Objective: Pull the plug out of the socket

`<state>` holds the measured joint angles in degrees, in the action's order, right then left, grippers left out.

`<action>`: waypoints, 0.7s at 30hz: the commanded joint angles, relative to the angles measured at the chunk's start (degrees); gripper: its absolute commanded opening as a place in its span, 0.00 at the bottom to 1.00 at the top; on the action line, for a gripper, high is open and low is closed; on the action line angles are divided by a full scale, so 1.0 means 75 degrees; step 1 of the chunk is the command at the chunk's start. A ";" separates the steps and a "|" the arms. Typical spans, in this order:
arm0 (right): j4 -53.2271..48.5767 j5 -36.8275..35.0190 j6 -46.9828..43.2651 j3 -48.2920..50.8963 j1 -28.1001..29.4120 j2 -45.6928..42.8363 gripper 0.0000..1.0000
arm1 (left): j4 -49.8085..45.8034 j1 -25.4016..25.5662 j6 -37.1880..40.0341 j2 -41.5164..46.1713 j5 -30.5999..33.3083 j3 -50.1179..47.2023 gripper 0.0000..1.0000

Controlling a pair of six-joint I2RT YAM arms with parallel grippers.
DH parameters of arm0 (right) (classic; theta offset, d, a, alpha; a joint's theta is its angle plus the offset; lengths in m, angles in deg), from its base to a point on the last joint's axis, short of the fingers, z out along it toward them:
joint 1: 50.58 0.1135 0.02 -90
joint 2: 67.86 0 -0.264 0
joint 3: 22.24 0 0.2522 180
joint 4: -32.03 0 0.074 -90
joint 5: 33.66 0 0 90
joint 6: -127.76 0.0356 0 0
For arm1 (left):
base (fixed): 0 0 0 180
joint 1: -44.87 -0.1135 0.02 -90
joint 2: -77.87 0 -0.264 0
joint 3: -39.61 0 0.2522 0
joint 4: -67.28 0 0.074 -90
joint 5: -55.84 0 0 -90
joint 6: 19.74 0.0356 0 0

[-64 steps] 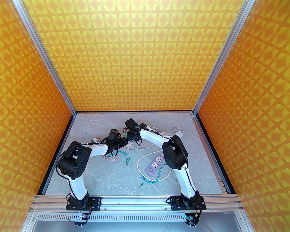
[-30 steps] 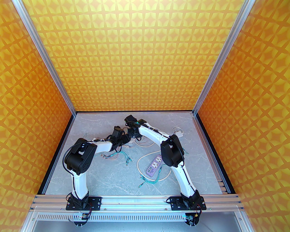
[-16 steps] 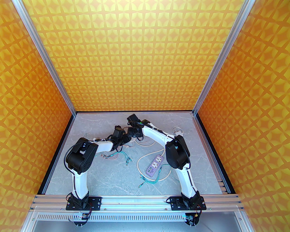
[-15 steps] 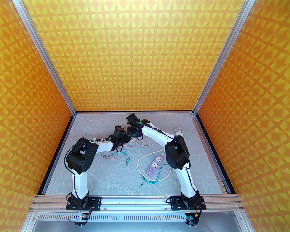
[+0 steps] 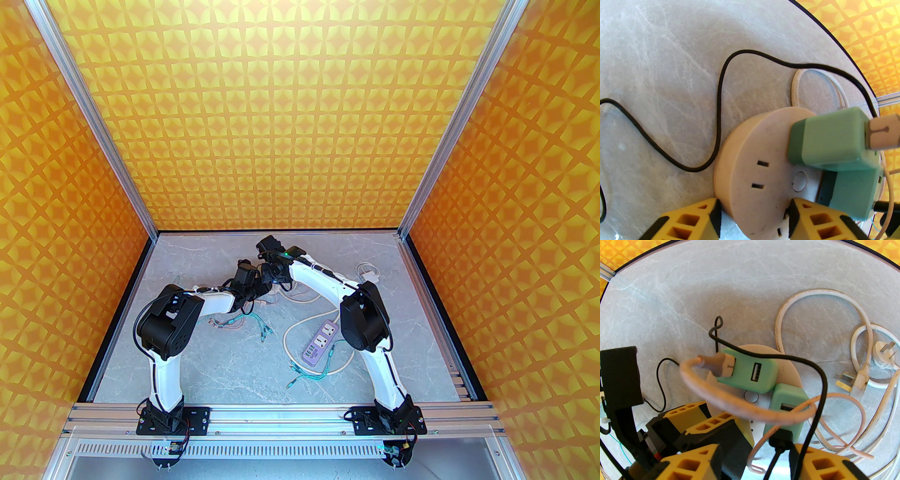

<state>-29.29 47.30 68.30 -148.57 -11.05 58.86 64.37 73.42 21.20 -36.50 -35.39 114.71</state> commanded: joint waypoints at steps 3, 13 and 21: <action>0.0150 0.0111 -0.0110 0.0212 0.0015 0.0300 0.48 | -0.2189 0.0494 -0.0582 -0.0520 -0.0141 -0.0922 0.49; 0.0409 -0.0205 -0.0087 0.0687 -0.0093 -0.0218 0.48 | -0.2264 0.0470 -0.0771 -0.0308 -0.0159 -0.0841 0.50; 0.0599 0.0230 -0.0529 0.0792 -0.0308 -0.0517 0.52 | -0.2200 0.0126 -0.0596 0.0711 -0.0379 -0.1100 0.60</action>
<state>-25.83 47.74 66.97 -143.39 -12.71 56.96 63.47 75.20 16.32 -31.75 -33.99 109.97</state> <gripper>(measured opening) 0.518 0.581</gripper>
